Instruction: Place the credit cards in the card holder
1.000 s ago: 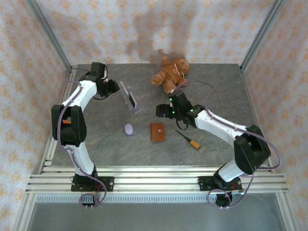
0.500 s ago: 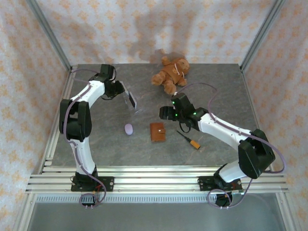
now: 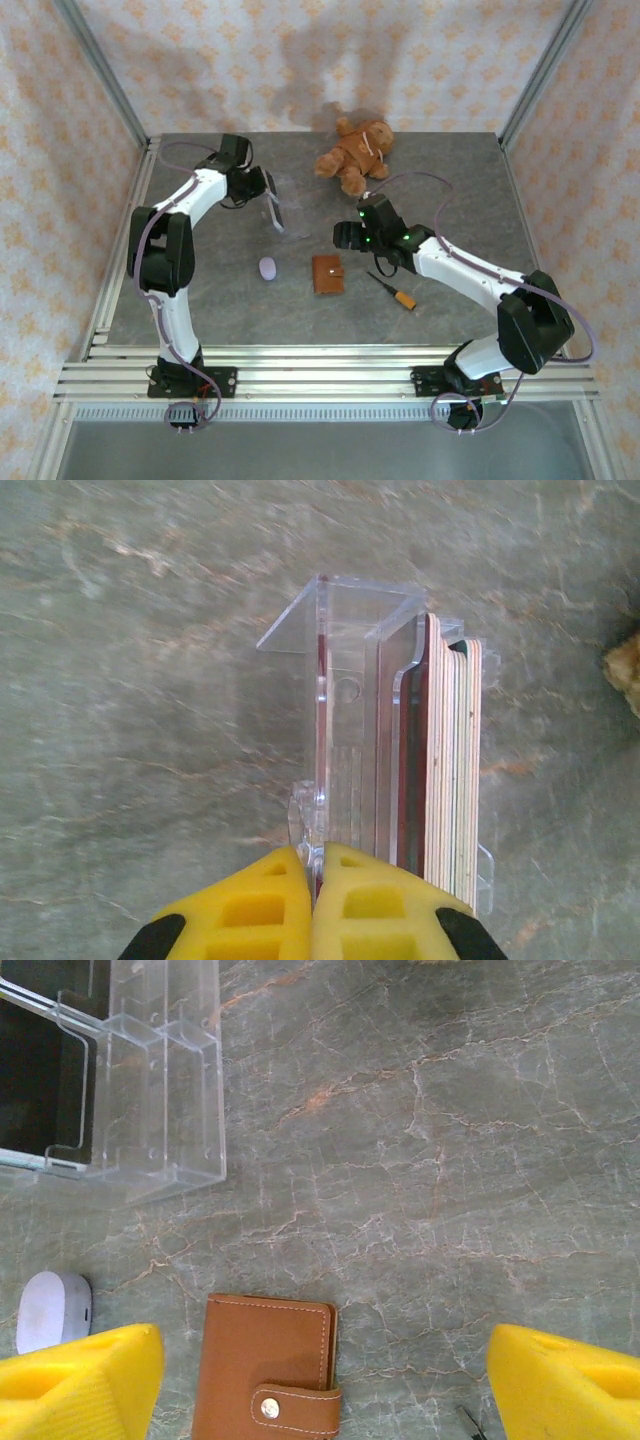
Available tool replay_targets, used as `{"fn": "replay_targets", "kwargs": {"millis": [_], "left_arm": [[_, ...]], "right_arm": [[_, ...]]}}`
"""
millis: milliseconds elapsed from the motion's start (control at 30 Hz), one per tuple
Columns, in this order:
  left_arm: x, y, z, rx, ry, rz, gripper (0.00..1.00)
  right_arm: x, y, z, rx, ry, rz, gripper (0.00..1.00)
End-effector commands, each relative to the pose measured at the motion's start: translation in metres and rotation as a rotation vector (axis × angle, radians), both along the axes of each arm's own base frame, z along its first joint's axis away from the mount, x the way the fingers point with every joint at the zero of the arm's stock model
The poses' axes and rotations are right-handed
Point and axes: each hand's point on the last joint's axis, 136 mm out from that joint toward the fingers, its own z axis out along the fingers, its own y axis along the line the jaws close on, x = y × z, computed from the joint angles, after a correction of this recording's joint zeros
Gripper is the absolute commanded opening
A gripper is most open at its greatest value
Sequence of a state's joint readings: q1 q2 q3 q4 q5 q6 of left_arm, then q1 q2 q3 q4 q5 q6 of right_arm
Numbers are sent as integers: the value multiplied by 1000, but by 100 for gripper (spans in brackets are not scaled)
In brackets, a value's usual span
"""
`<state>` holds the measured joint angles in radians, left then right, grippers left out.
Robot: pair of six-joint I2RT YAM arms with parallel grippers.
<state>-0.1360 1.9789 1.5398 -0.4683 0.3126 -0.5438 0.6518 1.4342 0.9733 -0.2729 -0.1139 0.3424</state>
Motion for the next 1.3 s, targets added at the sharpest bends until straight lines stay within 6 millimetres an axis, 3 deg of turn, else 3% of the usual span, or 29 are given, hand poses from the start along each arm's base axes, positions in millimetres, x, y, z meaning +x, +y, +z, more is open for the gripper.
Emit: {"fn": "replay_targets", "kwargs": {"millis": [0,233,367,600,800,900,1100,1267], "left_arm": [[5,-35,26,-65,-44,-56,5],[5,-63,26,-33,-41,-151,6],[7,-57,15,60,8,-184,7],[9,-51,21,139,34,-251,8],[8,-54,11,142,65,-285,20],[7,-53,15,147,58,-290,23],[2,-47,58,154,-26,-279,24],[-21,-29,119,185,-167,-226,29]], "right_arm": [[-1,-11,6,-34,-23,-34,84],[0,-20,5,-75,-20,-66,84],[3,-23,5,-82,-25,-87,84],[4,-20,9,-71,-25,-89,84],[5,-21,8,-66,-24,-101,84],[4,-22,10,-77,-17,-95,84],[2,-33,19,-119,-59,-102,84],[-1,-41,29,-126,-115,-97,84]]}}
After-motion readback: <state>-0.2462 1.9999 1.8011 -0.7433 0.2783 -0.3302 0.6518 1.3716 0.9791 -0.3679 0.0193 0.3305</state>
